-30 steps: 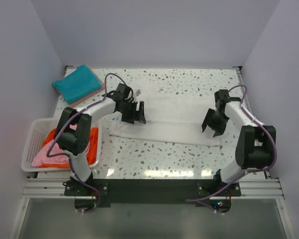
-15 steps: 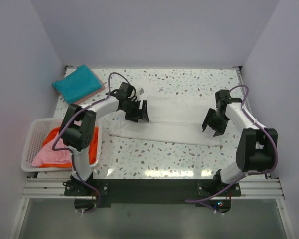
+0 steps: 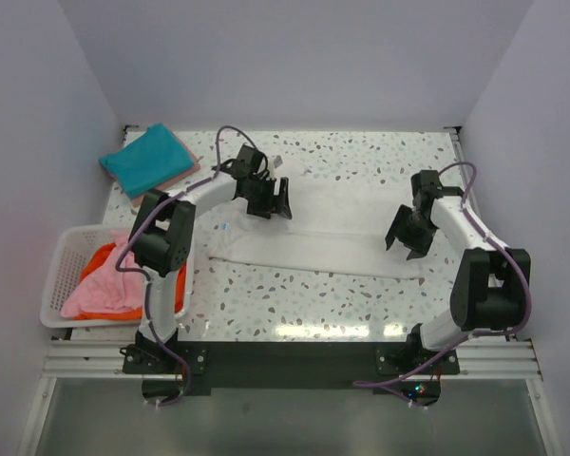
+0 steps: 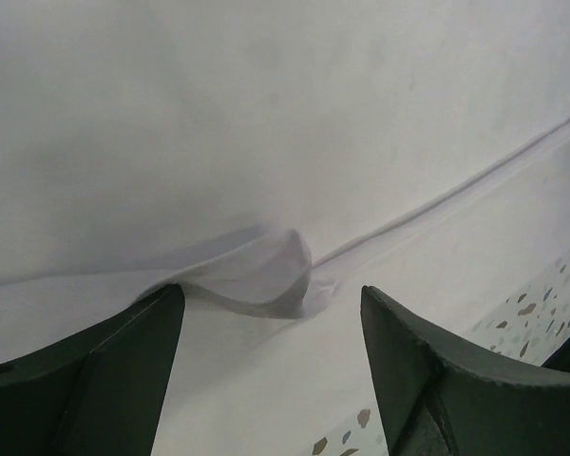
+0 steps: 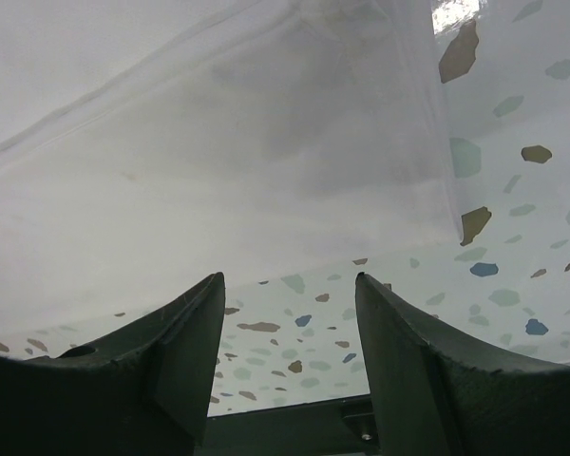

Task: Fold and stack the t-shirts
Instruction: Fold the tshirt

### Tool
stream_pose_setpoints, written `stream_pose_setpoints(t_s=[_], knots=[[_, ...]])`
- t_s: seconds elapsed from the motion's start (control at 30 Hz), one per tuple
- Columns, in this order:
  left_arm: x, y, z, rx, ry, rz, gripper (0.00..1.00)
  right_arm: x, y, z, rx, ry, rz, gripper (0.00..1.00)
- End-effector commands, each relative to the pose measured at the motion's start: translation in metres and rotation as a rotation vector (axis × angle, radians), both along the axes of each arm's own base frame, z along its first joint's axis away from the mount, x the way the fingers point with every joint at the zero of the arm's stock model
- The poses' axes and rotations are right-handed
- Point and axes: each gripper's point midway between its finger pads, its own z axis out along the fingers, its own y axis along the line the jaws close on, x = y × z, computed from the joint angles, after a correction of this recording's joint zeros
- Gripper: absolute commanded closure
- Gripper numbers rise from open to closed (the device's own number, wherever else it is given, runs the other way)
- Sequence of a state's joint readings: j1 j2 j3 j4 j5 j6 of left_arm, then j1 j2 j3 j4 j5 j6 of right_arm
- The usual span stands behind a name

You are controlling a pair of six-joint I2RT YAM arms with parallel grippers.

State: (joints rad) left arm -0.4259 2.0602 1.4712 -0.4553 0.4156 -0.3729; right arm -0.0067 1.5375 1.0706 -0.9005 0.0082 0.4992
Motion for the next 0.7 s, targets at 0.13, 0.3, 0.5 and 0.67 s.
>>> stream_pose_setpoints(t_s=[0.13, 0.3, 0.5, 0.67], knots=[[0.06, -0.022, 0.032, -0.012, -0.193, -0.031, 0.2, 0.002, 0.002, 0.007, 0.013, -0.033, -0.031, 0.39], [0.073, -0.023, 0.053, -0.001, -0.25, -0.033, 0.2, 0.011, 0.002, 0.008, 0.014, -0.05, -0.04, 0.39], [0.062, -0.008, 0.075, 0.03, -0.299, -0.009, 0.19, 0.024, 0.014, 0.008, 0.037, -0.071, -0.003, 0.39], [0.039, 0.011, 0.083, 0.04, -0.299, 0.0, 0.18, 0.038, 0.022, 0.002, 0.038, -0.078, 0.027, 0.39]])
